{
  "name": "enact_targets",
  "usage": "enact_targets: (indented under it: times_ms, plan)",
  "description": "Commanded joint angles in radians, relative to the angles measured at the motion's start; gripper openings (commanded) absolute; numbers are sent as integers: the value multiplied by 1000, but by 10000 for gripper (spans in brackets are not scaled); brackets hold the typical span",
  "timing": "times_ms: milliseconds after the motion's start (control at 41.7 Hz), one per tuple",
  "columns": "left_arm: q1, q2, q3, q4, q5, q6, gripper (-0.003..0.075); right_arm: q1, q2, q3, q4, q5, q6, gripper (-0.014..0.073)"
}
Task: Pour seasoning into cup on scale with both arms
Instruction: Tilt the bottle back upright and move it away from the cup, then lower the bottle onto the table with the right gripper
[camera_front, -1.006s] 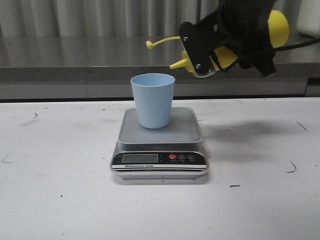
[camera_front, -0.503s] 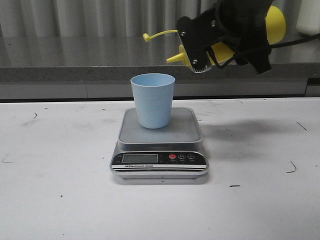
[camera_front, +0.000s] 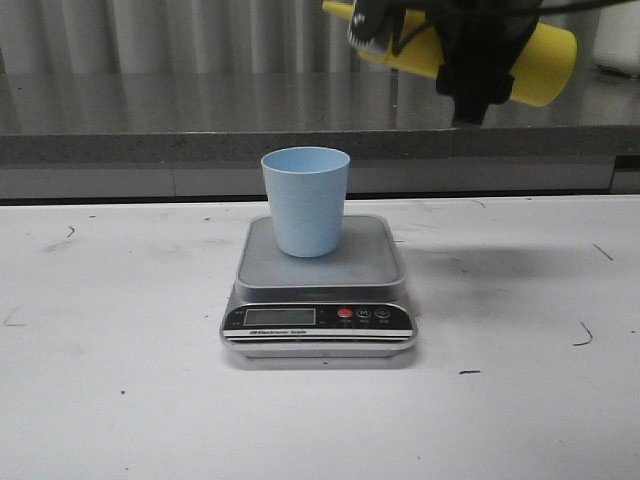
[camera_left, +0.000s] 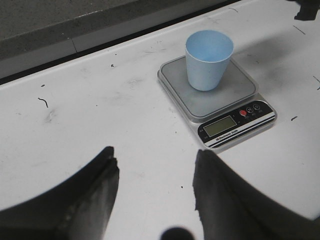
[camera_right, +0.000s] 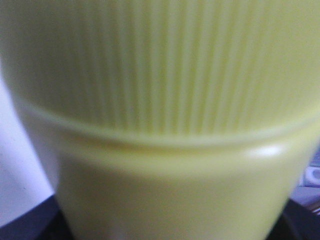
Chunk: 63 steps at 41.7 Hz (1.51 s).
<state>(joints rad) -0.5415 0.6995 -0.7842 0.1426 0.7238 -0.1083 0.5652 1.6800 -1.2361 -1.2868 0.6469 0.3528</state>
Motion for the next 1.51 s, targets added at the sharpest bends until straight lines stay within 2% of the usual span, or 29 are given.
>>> enact_targets:
  times_ms: [0,144,240,407,503,575,767,886,1078,1485]
  plan:
    - [-7,0,-27,-2,-68,-4,347,-47,-130,-38,56,-30,12,332]
    - [-7,0,-27,-2,-68,-4,347,-147,-203,-38,234,-67,-4,332]
    - [-7,0,-27,-2,-68,-4,347,-223,-227,-31,414,-72,-65,332]
    - [-7,0,-27,-2,-68,-4,347,-341,-236,8,750,-97,-316,332]
    - [-7,0,-27,-2,-68,-4,347,-398,-245,60,902,-204,-337,332]
    - [-7,0,-27,-2,-68,-4,347,-430,-263,133,994,-338,-336,332]
    - [-7,0,-27,-2,-68,-4,347,-443,-296,395,1015,-787,-336,332]
    - [-7,0,-27,-2,-68,-4,347,-444,-274,491,1027,-1018,-336,332]
    - [-7,0,-27,-2,-68,-4,347,-449,-190,522,1177,-1168,-338,332]
    - [-7,0,-27,-2,-68,-4,347,-495,26,522,1190,-1467,-338,333]
